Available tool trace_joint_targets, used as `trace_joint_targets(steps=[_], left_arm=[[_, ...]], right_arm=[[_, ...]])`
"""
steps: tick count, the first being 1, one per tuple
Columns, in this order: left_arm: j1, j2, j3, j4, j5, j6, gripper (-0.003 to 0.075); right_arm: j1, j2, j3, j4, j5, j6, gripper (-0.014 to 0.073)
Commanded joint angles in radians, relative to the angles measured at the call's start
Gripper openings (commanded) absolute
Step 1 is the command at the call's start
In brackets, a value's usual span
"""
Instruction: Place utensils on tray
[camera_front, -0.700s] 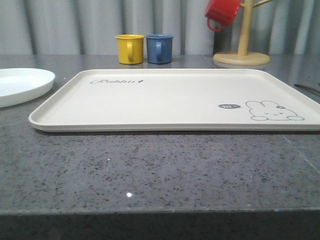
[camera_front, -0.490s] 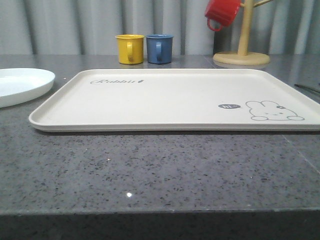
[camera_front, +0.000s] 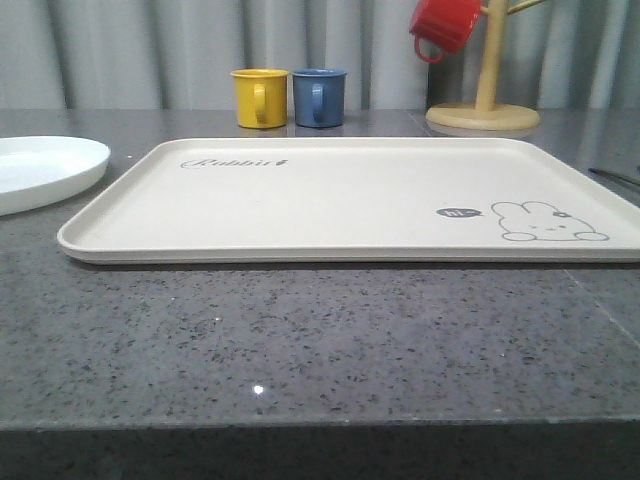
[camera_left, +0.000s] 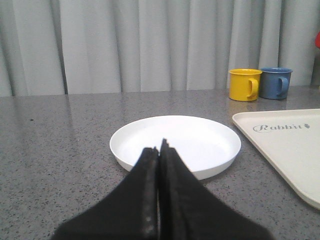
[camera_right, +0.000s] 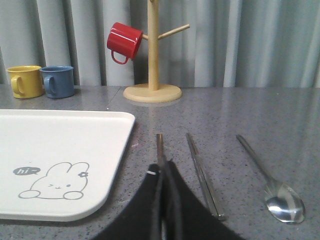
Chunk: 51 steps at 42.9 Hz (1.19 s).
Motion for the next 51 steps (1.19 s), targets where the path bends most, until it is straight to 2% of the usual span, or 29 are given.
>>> trace_joint_targets(steps=[1,7,12,18,31,35,51], left_arm=[[0.003,-0.019,0.013,0.001,-0.118,-0.003,-0.0020],[0.003,-0.019,-0.041,-0.017,-0.126,-0.003,-0.0020],[0.003,-0.014,-0.163,-0.014,-0.059,-0.003,-0.0020],[0.003,0.046,-0.345,0.005,0.107,-0.003,-0.0020],[0.003,0.340,-0.687,0.058,0.417,-0.003,-0.0020],[0.003,0.414,-0.710,0.056,0.453,-0.003,-0.0020],[0.003,0.591,-0.705,0.054,0.469,-0.003,-0.0020]], right_arm=[[-0.005,-0.015,-0.002,-0.008,-0.094,0.000,-0.0117],[-0.005,-0.015,-0.041,-0.008,-0.088,0.000,-0.0117],[-0.005,-0.013,-0.153,-0.004,0.034,0.000,-0.0117],[-0.005,0.039,-0.327,-0.004,0.210,0.000,-0.0117],[-0.005,0.335,-0.661,-0.004,0.531,0.000,-0.0117],[-0.005,0.417,-0.696,-0.004,0.577,0.000,-0.0117],[-0.005,0.615,-0.695,-0.004,0.582,0.000,-0.0117]])
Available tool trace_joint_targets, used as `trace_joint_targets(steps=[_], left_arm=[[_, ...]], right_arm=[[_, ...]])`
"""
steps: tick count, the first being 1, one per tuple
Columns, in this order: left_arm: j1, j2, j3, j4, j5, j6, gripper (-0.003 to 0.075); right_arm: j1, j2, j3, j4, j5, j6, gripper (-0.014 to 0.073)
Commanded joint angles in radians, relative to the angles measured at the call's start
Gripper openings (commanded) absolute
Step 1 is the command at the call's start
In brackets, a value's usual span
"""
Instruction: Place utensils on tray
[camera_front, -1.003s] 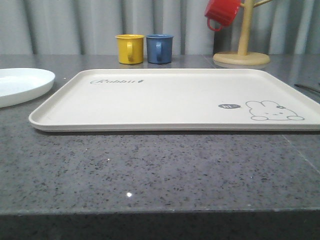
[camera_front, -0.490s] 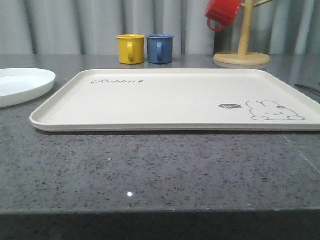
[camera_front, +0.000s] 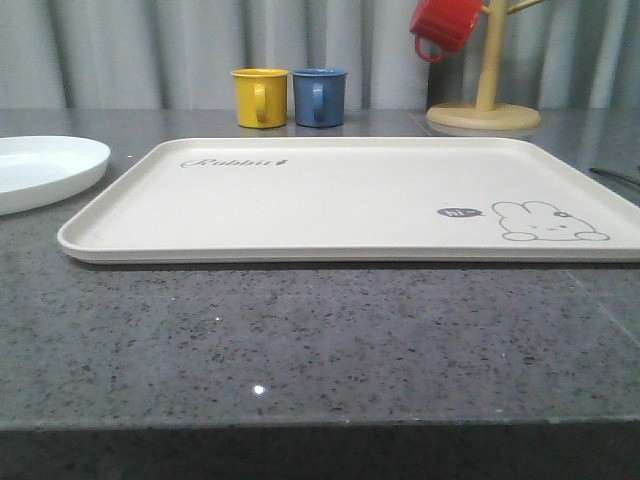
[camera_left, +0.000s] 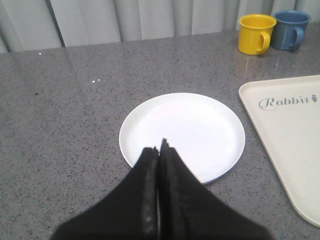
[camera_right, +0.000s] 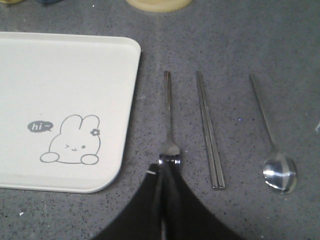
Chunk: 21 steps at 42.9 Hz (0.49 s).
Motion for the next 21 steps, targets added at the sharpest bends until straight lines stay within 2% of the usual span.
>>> trace_joint_targets(steps=[1,4,7,13,15,17,21], left_arm=[[0.003,0.045,-0.030,-0.002,-0.072,-0.003,-0.0020],[0.003,0.070,-0.030,-0.002,-0.066,-0.003,0.0002],[0.003,0.095,-0.030,-0.002,-0.061,-0.003,0.0096],[0.003,0.138,-0.030,-0.002,-0.061,-0.003,0.0430],[0.003,0.150,-0.030,-0.002,-0.061,-0.003,0.0494],[0.003,0.162,-0.030,-0.002,-0.061,-0.003,0.0526],[0.003,0.193,-0.038,-0.002,-0.043,-0.003,0.0525]], right_arm=[[-0.005,0.042,-0.033,-0.004,-0.062,0.000,-0.0116],[-0.005,0.063,-0.033,-0.004,-0.061,0.000,-0.0082],[-0.005,0.081,-0.033,-0.004,-0.060,0.000,0.0021],[-0.005,0.104,-0.033,-0.004,-0.064,0.000,0.0345],[-0.005,0.109,-0.033,-0.004,-0.064,0.000,0.0405],[-0.005,0.109,-0.033,-0.004,-0.064,0.000,0.0440],[-0.005,0.109,-0.033,-0.004,-0.062,0.000,0.0452]])
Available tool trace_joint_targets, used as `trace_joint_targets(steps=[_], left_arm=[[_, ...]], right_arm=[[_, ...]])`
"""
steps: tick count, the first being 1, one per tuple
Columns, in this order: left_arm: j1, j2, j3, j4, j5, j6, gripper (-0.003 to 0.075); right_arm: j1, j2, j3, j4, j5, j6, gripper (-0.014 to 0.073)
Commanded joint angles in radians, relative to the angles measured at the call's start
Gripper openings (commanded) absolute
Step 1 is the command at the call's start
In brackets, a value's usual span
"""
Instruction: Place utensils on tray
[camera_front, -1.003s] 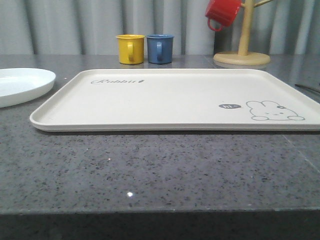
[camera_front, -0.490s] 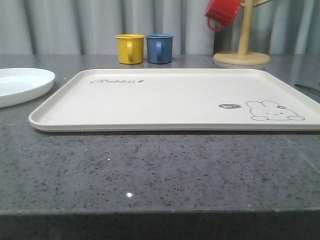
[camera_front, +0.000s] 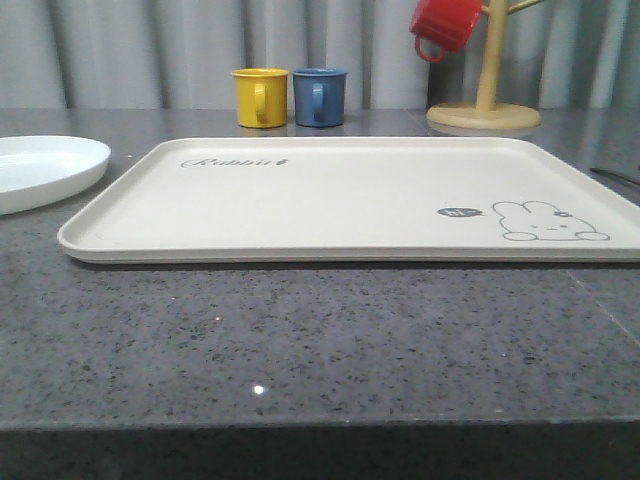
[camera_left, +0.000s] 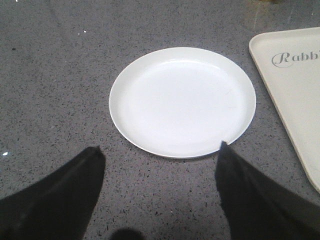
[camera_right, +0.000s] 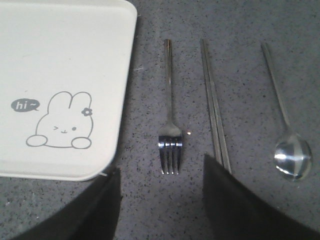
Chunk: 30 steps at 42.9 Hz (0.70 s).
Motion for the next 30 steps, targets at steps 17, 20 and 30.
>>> trace_joint_targets(steps=[17,20,30], left_arm=[[0.060,0.385,-0.281,0.040,0.225,-0.003,0.0525],[0.122,0.437,-0.313,0.013,0.221,-0.003,0.0525],[0.344,0.605,-0.402,-0.438,0.182,0.337,0.0525]], right_arm=[[-0.005,0.004,-0.033,-0.004,-0.060,0.000,0.0449],[-0.005,0.004,-0.033,-0.004,-0.060,0.000,0.0449],[-0.005,0.004,-0.033,-0.004,-0.059,0.000,0.0449]])
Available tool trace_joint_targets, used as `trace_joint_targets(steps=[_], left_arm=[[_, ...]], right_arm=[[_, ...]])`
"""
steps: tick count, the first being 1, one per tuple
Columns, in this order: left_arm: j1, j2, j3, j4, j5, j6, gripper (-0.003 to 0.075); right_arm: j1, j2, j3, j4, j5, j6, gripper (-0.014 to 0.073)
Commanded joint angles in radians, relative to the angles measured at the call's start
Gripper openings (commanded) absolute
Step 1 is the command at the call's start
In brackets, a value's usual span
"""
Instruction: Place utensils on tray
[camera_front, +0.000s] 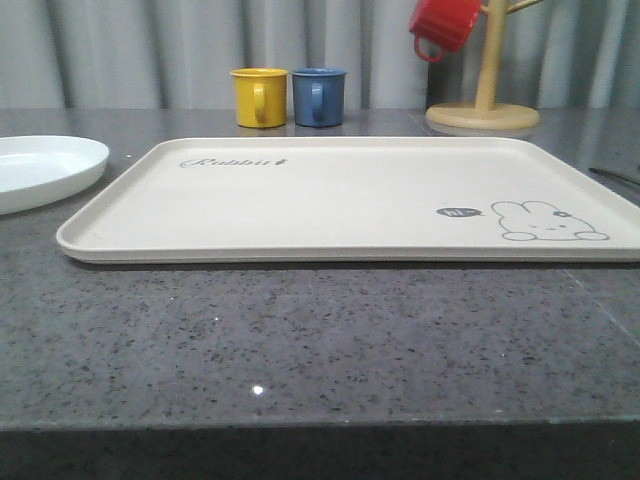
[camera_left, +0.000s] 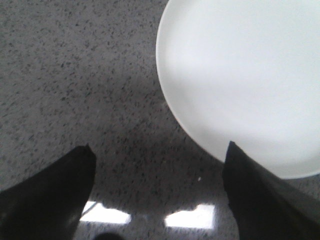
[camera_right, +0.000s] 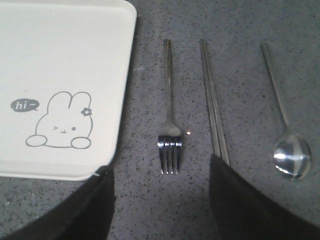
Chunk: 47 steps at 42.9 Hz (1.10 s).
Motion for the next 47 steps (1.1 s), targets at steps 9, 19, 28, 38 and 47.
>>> trace_joint_targets(steps=[9,19,28,38,47], left_arm=[[0.087,0.170,-0.120,-0.294,-0.100,0.163,0.0508],[0.042,0.282,-0.182,-0.296,-0.119,0.163,0.0404],[0.025,0.342,-0.211,-0.292,-0.112,0.165,0.0338],[0.025,0.355,-0.211,-0.275,-0.107,0.165,0.0130],[0.025,0.342,-0.216,-0.275,-0.089,0.167,-0.0020]], right_arm=[[-0.005,0.004,-0.033,-0.004,-0.059,0.000,0.0449],[-0.005,0.004,-0.033,-0.004,-0.059,0.000,0.0449],[-0.005,0.004,-0.033,-0.004,-0.059,0.000,0.0449],[-0.005,0.004,-0.033,-0.004,-0.058,0.000,0.0449],[-0.005,0.004,-0.033,-0.004,-0.058,0.000,0.0449]])
